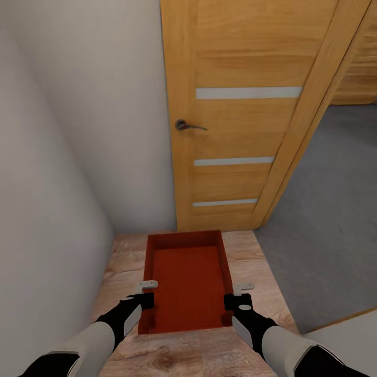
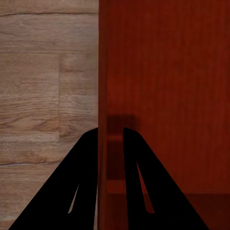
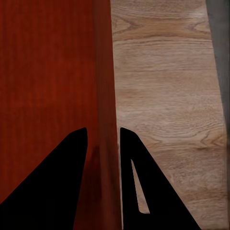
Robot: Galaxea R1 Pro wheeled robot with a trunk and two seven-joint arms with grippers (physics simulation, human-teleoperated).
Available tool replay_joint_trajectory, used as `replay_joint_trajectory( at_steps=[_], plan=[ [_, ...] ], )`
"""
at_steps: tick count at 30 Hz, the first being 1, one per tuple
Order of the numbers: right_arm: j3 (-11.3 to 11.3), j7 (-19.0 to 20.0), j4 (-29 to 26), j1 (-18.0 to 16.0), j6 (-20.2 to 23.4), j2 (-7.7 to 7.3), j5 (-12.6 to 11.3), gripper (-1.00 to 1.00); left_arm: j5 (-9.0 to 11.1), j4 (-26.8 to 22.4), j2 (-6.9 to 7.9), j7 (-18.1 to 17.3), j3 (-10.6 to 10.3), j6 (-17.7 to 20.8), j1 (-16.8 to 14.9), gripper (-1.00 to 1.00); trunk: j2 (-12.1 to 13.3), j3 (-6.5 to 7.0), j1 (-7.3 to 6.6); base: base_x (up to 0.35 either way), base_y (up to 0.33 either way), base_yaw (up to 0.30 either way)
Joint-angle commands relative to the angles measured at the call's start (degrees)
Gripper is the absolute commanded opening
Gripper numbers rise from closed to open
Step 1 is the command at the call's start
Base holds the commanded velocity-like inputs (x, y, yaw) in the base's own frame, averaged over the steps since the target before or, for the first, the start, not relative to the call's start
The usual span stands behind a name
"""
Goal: Move the two storage containers from the living room to the garage. In the garage, place one container on the floor and stack the other container on top of it (either order is fine).
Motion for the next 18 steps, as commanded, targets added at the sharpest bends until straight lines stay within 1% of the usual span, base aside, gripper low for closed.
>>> replay_joint_trajectory(
  at_steps=[1, 18],
  plan=[
    [-2.3, -0.3, 0.1, -0.1, -0.4, -0.22, -0.3, -1.00, -0.2, -0.1, 0.43, 0.6, -1.7, 0.4, 0.1, -1.00, 0.0, -0.04, 0.00, 0.000, 0.000, -0.268],
    [-2.3, -0.3, 0.1, -0.1, -0.5, -0.22, -0.3, -1.00, -0.2, -0.1, 0.42, 0.6, -1.7, 0.5, 0.1, -1.00, 0.0, -0.04, 0.00, 0.000, 0.000, -0.276]
  ],
)
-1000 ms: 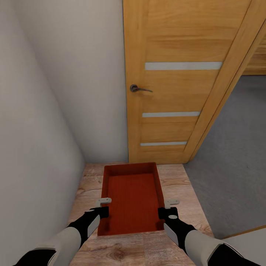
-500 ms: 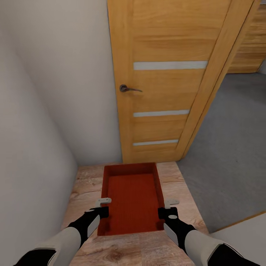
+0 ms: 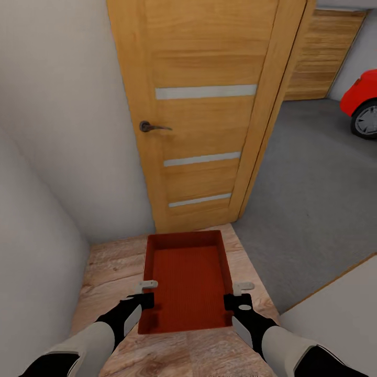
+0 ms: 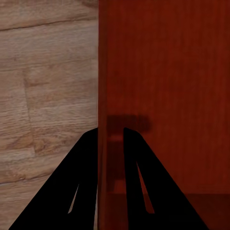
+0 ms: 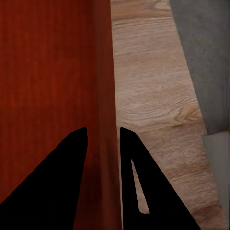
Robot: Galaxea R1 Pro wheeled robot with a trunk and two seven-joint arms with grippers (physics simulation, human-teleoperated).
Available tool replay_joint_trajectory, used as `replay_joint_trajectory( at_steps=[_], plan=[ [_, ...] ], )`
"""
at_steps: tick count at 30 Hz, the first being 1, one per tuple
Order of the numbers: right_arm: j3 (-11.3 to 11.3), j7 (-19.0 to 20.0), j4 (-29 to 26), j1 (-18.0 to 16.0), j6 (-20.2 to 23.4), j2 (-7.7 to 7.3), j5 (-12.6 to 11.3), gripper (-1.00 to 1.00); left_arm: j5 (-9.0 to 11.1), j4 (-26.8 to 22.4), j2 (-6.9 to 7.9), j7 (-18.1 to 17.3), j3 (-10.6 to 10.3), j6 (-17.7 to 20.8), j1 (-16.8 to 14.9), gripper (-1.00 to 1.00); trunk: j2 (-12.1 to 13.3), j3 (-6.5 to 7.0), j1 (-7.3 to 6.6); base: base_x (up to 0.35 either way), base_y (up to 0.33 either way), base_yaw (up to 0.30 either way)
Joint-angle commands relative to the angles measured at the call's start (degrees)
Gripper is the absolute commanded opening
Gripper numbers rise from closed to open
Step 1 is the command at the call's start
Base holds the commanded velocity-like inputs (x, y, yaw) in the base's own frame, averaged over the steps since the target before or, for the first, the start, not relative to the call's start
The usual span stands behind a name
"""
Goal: Move the two storage containers from the living room to the garage. In the garage, place one container on the floor and stack the other container on top of it (either order is fine).
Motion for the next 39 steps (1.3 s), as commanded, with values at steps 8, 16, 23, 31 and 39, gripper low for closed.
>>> replay_joint_trajectory(
  at_steps=[8, 16, 23, 31, 39],
  plan=[
    [-2.5, -0.3, 0.0, -0.1, -0.4, -0.23, 0.0, -1.00, -0.2, -0.1, 0.41, 0.6, -1.7, 0.4, 0.1, -1.00, 0.0, -0.04, 0.00, 0.000, 0.000, -0.277],
    [-2.5, -0.3, 0.0, -0.1, -0.4, -0.23, 0.0, -1.00, -0.2, -0.1, 0.41, 0.6, -1.7, 0.4, 0.1, -1.00, 0.0, -0.04, 0.00, 0.000, 0.000, -0.277],
    [-2.5, -0.3, 0.0, -0.1, -0.4, -0.23, 0.0, -1.00, -0.2, -0.1, 0.41, 0.6, -1.8, 0.4, 0.1, -1.00, 0.0, -0.04, 0.00, 0.000, 0.000, -0.277],
    [-2.5, -0.3, 0.0, -0.1, -0.4, -0.23, 0.0, -1.00, -0.2, -0.1, 0.41, 0.6, -1.8, 0.4, 0.1, -1.00, 0.0, -0.04, 0.00, 0.000, 0.000, -0.277],
    [-2.5, -0.3, 0.0, -0.1, -0.4, -0.23, 0.0, -1.00, -0.2, -0.1, 0.41, 0.6, -1.9, 0.6, 0.1, -1.00, 0.0, -0.04, 0.00, 0.008, 0.022, -0.253]
  ],
)
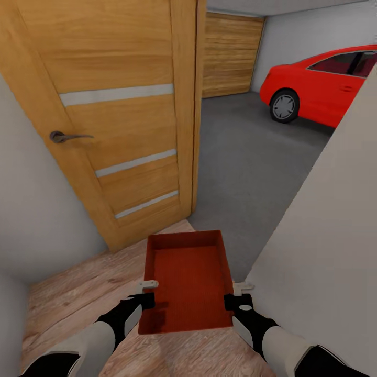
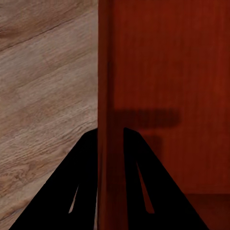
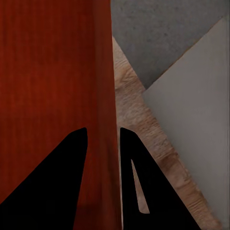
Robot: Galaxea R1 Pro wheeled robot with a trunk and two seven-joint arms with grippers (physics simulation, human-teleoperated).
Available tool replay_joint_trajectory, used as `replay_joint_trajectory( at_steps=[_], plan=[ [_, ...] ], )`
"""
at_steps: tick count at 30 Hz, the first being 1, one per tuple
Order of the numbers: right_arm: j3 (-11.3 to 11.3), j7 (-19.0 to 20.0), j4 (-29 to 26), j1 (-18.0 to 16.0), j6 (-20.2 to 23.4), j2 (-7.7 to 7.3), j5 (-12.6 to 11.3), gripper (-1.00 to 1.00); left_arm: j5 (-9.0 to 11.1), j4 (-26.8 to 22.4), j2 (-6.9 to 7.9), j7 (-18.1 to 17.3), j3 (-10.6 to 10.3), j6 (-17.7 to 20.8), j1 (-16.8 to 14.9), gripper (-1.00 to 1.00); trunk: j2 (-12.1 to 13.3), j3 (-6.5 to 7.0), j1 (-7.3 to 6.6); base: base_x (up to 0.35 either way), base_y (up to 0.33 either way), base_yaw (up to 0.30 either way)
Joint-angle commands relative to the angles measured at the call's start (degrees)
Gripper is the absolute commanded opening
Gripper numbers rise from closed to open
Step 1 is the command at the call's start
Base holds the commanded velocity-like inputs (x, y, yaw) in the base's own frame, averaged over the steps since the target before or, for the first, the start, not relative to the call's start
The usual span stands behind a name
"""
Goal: Move the two storage containers from the living room to the garage. In the garage, place one container on the floor and stack the other container on top of it (either order is fine).
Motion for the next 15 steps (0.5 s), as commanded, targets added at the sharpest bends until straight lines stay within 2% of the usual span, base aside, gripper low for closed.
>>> replay_joint_trajectory(
  at_steps=[1, 15],
  plan=[
    [-2.5, -0.6, 0.0, -0.1, -0.5, -0.04, 0.1, -1.00, 0.5, 0.0, 0.60, 0.6, -2.3, 0.5, 0.1, -1.00, 0.0, -0.04, 0.01, 0.096, 0.199, -0.072],
    [-2.5, -0.6, 0.0, -0.1, -0.5, -0.04, 0.1, -1.00, 0.5, 0.0, 0.60, 0.6, -2.4, 0.4, 0.1, -1.00, 0.0, -0.04, 0.01, 0.203, 0.252, -0.008]
  ],
)
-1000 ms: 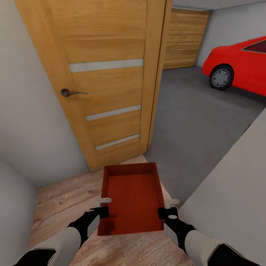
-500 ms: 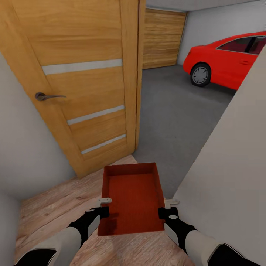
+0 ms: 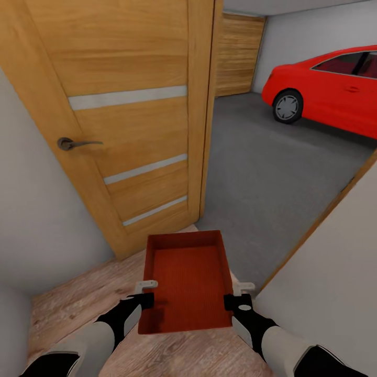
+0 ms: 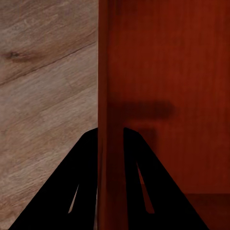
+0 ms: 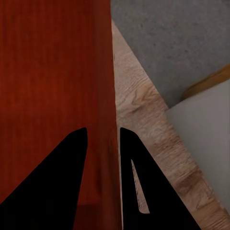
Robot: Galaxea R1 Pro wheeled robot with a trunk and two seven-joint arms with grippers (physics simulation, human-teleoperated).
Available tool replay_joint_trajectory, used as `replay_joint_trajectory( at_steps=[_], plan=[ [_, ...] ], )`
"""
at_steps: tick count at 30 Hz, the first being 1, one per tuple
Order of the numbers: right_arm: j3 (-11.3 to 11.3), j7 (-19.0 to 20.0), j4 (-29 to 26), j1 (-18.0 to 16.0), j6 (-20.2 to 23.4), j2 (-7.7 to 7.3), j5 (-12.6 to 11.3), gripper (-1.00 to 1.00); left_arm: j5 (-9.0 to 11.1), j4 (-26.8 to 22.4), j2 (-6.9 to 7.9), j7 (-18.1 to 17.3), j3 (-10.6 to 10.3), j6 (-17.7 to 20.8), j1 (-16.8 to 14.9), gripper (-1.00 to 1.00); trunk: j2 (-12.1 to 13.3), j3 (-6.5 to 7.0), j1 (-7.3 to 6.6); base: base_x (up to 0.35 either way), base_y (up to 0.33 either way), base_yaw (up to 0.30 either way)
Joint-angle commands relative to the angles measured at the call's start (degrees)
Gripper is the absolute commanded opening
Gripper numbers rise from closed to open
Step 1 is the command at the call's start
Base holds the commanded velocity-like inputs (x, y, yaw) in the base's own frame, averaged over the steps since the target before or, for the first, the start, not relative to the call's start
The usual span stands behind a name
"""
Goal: Move the two storage containers from the living room to the garage. In the garage, place one container on the floor and stack the other container on top of it (either order is fine).
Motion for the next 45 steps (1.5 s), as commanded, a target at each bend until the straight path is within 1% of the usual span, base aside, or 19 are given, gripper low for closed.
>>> replay_joint_trajectory(
  at_steps=[1, 7, 31, 37, 45],
  plan=[
    [-2.6, -0.3, -0.1, -0.1, -0.4, -0.26, 0.3, -1.00, 0.0, 0.1, 0.40, 0.6, -1.9, 0.4, 0.1, -1.00, 0.0, -0.04, 0.02, 0.237, 0.225, 0.000],
    [-2.6, -0.3, -0.1, -0.1, -0.3, -0.24, 0.3, -1.00, 0.0, 0.1, 0.40, 0.6, -1.9, 0.4, 0.1, -1.00, 0.0, -0.04, 0.02, 0.237, 0.222, -0.116],
    [-2.6, -0.3, 0.0, -0.1, -0.3, -0.26, 0.3, -1.00, 0.0, 0.1, 0.40, 0.6, -1.9, 0.4, 0.1, -1.00, 0.0, -0.04, 0.02, 0.233, 0.185, -0.284],
    [-2.6, -0.3, -0.1, -0.1, -0.3, -0.26, 0.3, -1.00, 0.0, 0.1, 0.40, 0.6, -1.9, 0.3, 0.1, -1.00, 0.0, -0.04, 0.02, 0.163, 0.050, -0.286],
    [-2.6, -0.3, -0.1, -0.1, -0.4, -0.26, 0.3, -1.00, 0.0, 0.1, 0.40, 0.6, -1.9, 0.3, 0.1, -1.00, 0.0, -0.04, 0.02, 0.009, 0.001, -0.046]
  ],
)
